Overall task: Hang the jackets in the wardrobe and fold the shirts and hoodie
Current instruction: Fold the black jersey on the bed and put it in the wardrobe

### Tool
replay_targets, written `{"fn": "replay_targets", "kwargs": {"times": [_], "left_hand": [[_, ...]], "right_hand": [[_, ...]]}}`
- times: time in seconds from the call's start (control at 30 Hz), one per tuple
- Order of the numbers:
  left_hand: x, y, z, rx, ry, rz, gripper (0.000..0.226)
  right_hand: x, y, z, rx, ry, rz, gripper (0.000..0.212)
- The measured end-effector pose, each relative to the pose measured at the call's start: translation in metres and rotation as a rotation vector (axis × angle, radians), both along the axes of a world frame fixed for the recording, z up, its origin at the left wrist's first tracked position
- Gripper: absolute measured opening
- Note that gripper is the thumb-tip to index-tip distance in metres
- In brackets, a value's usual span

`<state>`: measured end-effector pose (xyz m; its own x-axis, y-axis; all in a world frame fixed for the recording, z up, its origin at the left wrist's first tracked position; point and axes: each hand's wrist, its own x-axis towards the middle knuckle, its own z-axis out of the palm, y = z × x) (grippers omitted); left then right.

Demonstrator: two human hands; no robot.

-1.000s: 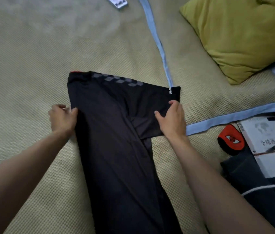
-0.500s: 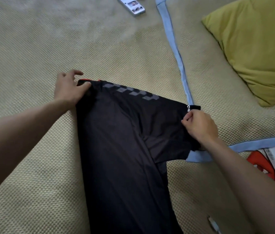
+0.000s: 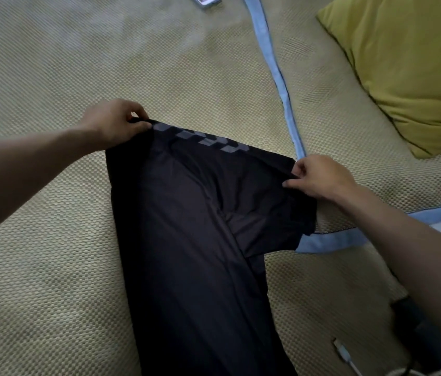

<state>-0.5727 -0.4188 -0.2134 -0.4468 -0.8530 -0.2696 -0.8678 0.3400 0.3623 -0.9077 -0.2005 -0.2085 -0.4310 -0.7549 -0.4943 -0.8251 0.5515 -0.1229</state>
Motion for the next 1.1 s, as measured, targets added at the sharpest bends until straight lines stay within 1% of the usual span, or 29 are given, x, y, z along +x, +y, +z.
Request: {"fn": "replay_targets", "kwargs": {"times": [0.07,0.1,0.13,0.2,0.27,0.3,0.33,0.37,0.4,0.43,0.5,0.57,0.6,0.63,0.7,0.83,0.9,0.97,1.0,1.07,1.1], "left_hand": [[0.000,-0.003,0.000,0.076,0.103,0.080,0.024],[-0.001,-0.004,0.000,0.111,0.149,0.123,0.024],[-0.002,-0.005,-0.002,0.136,0.184,0.163,0.024],[-0.006,-0.006,-0.008,0.155,0.213,0.224,0.025],[-0.009,-0.004,-0.017,0.136,0.219,0.270,0.025],[-0.010,-0.002,-0.023,0.100,0.184,0.282,0.027],[-0.010,0.000,-0.029,0.028,0.096,0.276,0.032],[-0.011,0.006,-0.031,-0.068,-0.038,0.249,0.039],[-0.014,0.014,-0.033,-0.188,-0.135,0.193,0.046],[-0.017,0.024,-0.034,-0.296,-0.151,0.110,0.051],[-0.031,0.056,-0.028,-0.405,-0.067,-0.084,0.051],[-0.050,0.094,-0.030,-0.414,0.015,-0.234,0.049],[-0.061,0.116,-0.033,-0.399,0.040,-0.270,0.051],[-0.072,0.138,-0.039,-0.372,0.057,-0.294,0.054],[-0.094,0.180,-0.056,-0.310,0.055,-0.315,0.061],[-0.110,0.215,-0.090,-0.262,-0.040,-0.206,0.063],[-0.113,0.218,-0.097,-0.261,-0.068,-0.187,0.064],[-0.115,0.221,-0.100,-0.255,-0.091,-0.197,0.066],[-0.117,0.222,-0.100,-0.253,-0.110,-0.203,0.067],[-0.121,0.222,-0.099,-0.241,-0.157,-0.205,0.069],[-0.123,0.221,-0.096,-0.222,-0.176,-0.211,0.070]], "right_hand": [[-0.010,-0.003,0.011,-0.036,-0.107,-0.047,0.034],[-0.015,-0.005,0.016,-0.054,-0.148,-0.068,0.033],[-0.019,-0.006,0.020,-0.074,-0.161,-0.084,0.030],[-0.026,-0.009,0.021,-0.139,-0.125,-0.108,0.026],[-0.031,-0.011,0.016,-0.192,-0.055,-0.119,0.028],[-0.032,-0.012,0.013,-0.193,-0.031,-0.116,0.029],[-0.033,-0.012,0.012,-0.178,-0.016,-0.108,0.029],[-0.033,-0.013,0.010,-0.164,-0.005,-0.099,0.028],[-0.032,-0.013,0.010,-0.158,0.017,-0.089,0.027],[-0.030,-0.011,0.009,-0.164,0.050,-0.069,0.029],[-0.024,-0.002,0.007,-0.174,0.172,-0.009,0.050],[-0.016,0.008,0.004,-0.163,0.297,0.065,0.067],[-0.011,0.011,0.002,-0.144,0.339,0.100,0.072],[-0.008,0.013,0.000,-0.122,0.368,0.131,0.074],[-0.003,0.013,-0.002,-0.076,0.378,0.172,0.070],[0.001,-0.001,0.002,0.033,0.280,0.284,0.043],[0.002,-0.007,0.006,0.059,0.185,0.271,0.030],[0.000,-0.008,0.007,0.041,-0.010,0.162,0.019],[-0.001,-0.007,0.008,0.019,-0.130,0.079,0.017],[-0.003,-0.005,0.011,-0.039,-0.331,-0.087,0.019],[-0.004,-0.004,0.014,-0.066,-0.387,-0.153,0.027]]}}
